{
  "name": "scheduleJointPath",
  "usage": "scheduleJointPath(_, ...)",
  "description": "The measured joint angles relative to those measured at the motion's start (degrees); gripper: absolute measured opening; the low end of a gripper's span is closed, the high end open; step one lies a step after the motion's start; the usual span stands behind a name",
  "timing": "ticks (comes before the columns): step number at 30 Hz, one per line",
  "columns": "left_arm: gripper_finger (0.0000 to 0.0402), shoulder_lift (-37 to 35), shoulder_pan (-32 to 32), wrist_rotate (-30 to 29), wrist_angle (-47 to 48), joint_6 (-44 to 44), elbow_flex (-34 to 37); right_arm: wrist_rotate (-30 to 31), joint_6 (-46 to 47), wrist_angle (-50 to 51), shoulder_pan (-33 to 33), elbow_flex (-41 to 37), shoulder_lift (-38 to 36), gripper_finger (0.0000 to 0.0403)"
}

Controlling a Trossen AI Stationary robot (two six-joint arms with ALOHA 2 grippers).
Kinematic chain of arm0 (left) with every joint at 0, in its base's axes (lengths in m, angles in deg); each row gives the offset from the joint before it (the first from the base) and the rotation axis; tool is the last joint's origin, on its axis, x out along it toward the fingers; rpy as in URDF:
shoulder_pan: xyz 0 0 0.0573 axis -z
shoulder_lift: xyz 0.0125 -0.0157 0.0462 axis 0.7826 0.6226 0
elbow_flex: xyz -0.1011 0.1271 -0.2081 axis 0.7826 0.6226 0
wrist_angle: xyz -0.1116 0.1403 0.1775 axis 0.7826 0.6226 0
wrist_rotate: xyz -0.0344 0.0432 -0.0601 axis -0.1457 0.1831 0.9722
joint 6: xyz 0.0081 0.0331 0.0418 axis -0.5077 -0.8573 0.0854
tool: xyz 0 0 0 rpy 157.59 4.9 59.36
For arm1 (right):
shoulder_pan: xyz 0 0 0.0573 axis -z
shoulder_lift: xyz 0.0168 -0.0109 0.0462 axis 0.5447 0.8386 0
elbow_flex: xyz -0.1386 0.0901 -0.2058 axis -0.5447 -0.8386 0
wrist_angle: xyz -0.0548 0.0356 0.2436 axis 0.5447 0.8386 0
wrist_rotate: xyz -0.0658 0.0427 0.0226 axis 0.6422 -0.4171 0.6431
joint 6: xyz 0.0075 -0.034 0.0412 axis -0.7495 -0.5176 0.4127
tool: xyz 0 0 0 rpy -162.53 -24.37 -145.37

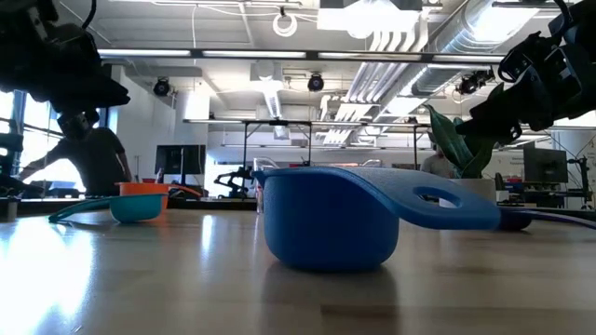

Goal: Nest measuring cups in basket
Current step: Move the orange measuring cup to the center of the table

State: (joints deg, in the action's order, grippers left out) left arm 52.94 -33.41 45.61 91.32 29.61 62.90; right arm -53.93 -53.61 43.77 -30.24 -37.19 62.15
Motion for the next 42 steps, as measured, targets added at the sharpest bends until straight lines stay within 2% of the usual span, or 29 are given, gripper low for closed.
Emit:
scheduleJointPath(5,0.0039,0.00,-0.01,-3.98,0.07,6.64,0.00,-0.01,0.00,-0.01,-0.02,-0.01,0.00,0.0275)
scheduleJointPath(10,0.0039,0.00,0.00,-7.05,-0.31,7.07,0.01,0.00,0.00,0.00,-0.02,0.00,-0.01,0.0275)
scheduleJointPath(16,0.0039,0.00,-0.13,-13.53,-7.63,6.28,0.02,0.00,0.00,-0.02,0.00,0.00,0.00,0.0275)
scheduleJointPath(24,0.0039,0.00,-0.13,-21.36,-25.94,-10.17,0.01,-0.02,0.00,0.00,-0.02,-0.01,-0.01,0.0275)
scheduleJointPath(27,0.0039,0.28,-0.13,-23.31,-29.15,-17.75,-2.11,-0.02,0.00,-0.02,0.00,0.00,0.00,0.0275)
scheduleJointPath(31,0.0039,3.16,-0.13,-24.30,-27.98,-27.84,-8.54,-0.02,0.00,-0.02,-0.02,0.00,0.00,0.0275)
scheduleJointPath(35,0.0039,8.12,-0.11,-28.71,-23.69,-35.72,-15.98,-0.02,0.00,-0.02,-0.02,0.00,0.00,0.0275)
scheduleJointPath(42,0.0039,19.13,-0.13,-33.67,-14.20,-39.05,-27.50,0.00,0.00,-0.01,-0.02,0.00,0.00,0.0275)
